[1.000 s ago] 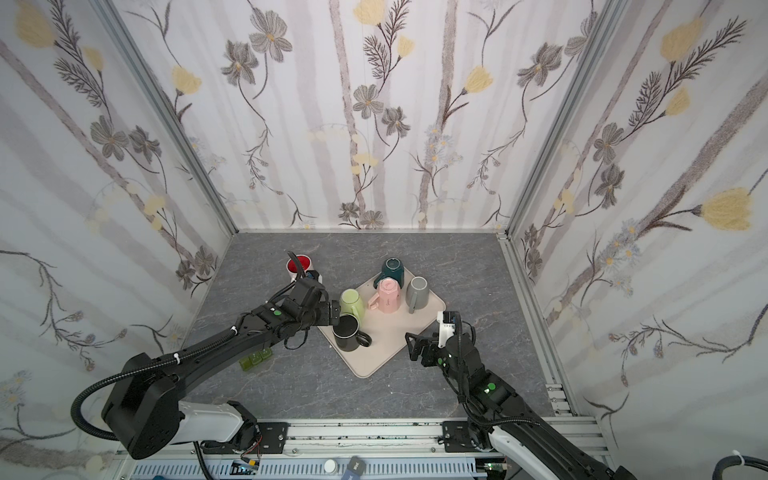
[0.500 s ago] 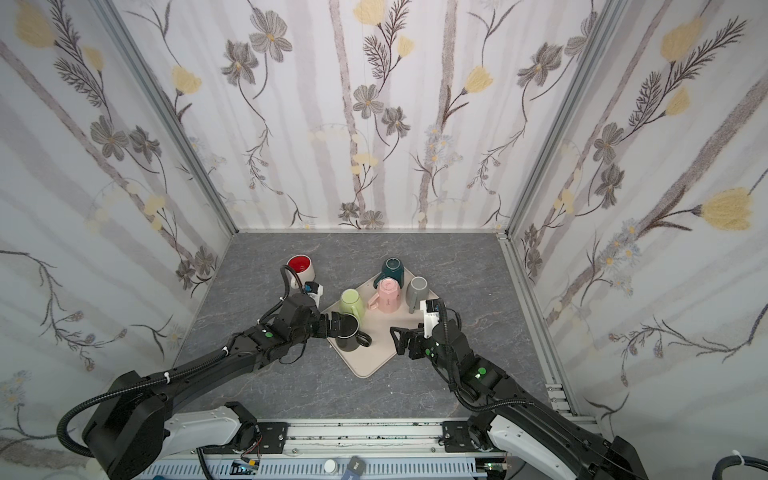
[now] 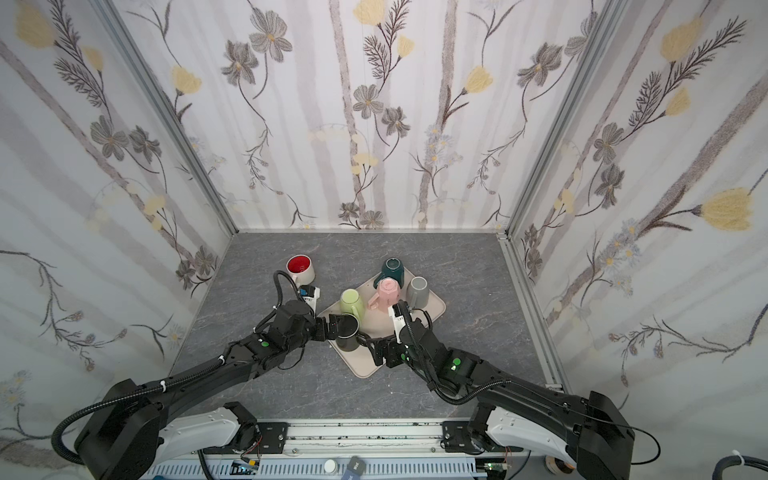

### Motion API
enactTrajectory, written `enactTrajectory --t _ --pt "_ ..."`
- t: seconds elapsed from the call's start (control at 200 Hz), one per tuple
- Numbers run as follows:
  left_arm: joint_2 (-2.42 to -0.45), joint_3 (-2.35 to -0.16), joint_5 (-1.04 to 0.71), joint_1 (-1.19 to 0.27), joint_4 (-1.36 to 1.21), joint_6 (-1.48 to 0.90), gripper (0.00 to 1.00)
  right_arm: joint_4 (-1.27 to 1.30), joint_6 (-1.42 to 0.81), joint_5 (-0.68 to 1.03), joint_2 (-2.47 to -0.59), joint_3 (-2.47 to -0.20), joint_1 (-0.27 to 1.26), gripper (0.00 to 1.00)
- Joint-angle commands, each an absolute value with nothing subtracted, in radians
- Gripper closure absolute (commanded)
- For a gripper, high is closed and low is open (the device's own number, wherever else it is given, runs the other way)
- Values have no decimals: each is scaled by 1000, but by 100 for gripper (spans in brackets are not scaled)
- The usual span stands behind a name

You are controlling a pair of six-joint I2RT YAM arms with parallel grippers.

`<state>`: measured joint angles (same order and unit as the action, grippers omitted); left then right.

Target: Turn the mug right side up

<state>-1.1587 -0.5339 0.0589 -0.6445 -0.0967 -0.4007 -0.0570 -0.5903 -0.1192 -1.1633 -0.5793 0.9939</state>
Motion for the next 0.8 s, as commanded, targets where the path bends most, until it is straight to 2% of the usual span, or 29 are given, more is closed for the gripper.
enactTrajectory --t 0.0,0.105,0.18,0.605,0.794 --pt "-1138 -517 79 -645 -157 -427 0 -95 -576 -145 -1198 -597 999 10" --pt "-1122 -510 104 -644 -149 -440 0 -102 -522 -137 -1245 -626 1000 15" --pt "-1114 -505 122 -644 -142 -460 0 -89 -450 -118 -1281 -642 1001 25" --pt "-1066 -462 128 -644 -192 -474 0 -44 -256 -151 -1497 -782 994 35" --pt "-1071 -457 137 -644 -194 -486 0 -79 -207 -142 -1584 -858 992 43"
